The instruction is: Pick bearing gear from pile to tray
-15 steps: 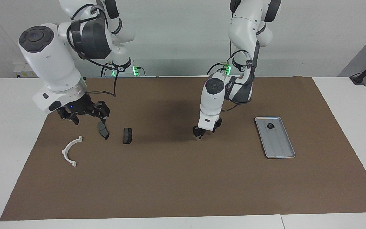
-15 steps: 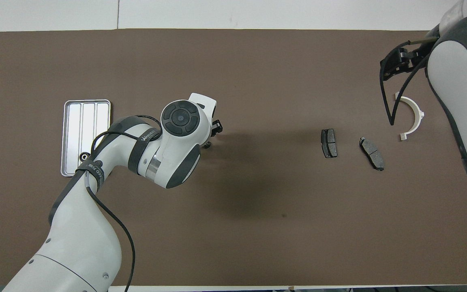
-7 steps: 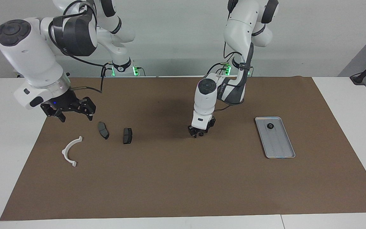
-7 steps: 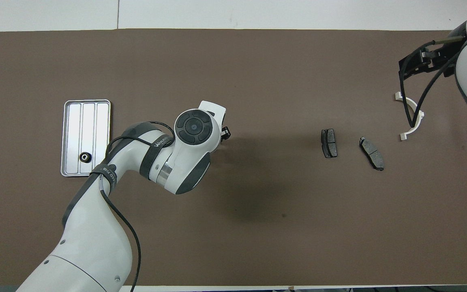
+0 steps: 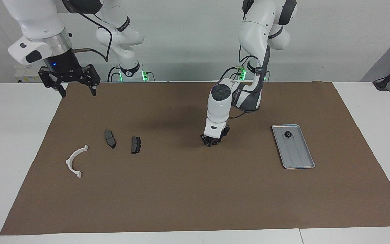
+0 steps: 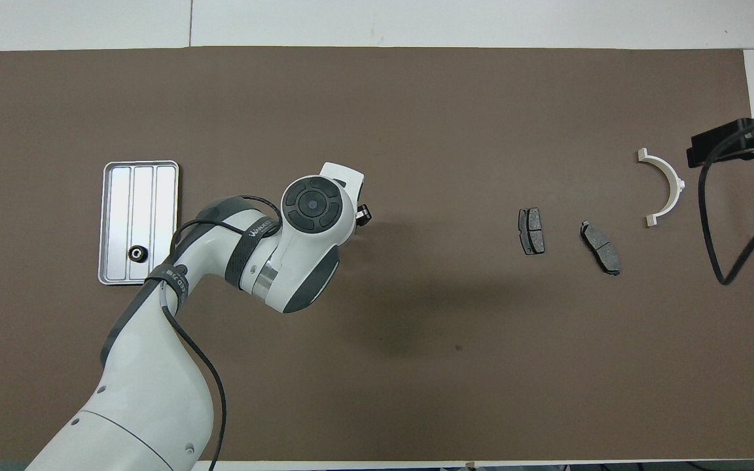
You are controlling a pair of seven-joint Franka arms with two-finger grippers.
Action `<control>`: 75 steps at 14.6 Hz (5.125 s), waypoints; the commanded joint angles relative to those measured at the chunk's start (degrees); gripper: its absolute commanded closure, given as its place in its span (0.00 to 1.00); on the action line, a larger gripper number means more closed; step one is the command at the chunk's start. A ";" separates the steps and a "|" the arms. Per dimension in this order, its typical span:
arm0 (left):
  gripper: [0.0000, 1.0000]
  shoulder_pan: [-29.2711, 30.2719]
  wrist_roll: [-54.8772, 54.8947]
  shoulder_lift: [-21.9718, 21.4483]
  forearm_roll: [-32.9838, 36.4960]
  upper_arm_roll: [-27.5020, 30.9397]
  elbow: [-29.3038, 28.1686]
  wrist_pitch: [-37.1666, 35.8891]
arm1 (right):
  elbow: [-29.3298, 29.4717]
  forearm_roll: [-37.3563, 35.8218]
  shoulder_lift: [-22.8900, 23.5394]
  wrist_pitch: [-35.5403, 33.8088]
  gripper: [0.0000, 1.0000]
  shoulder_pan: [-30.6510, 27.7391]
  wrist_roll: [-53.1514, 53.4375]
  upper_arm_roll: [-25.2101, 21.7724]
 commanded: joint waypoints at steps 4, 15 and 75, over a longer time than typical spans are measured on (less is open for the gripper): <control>0.45 -0.29 -1.17 0.18 1.01 0.57 -0.57 1.45 | -6.63 0.88 -4.58 -0.68 0.00 3.39 -1.53 -4.48; 0.83 1.98 1.28 -3.58 1.19 0.75 -0.56 -7.24 | -11.14 0.96 -6.61 2.16 0.00 1.72 -3.56 -3.96; 0.00 32.50 49.99 -28.12 -0.75 -0.39 4.53 -37.84 | -11.21 2.55 -8.01 0.55 0.00 1.89 -0.13 -2.98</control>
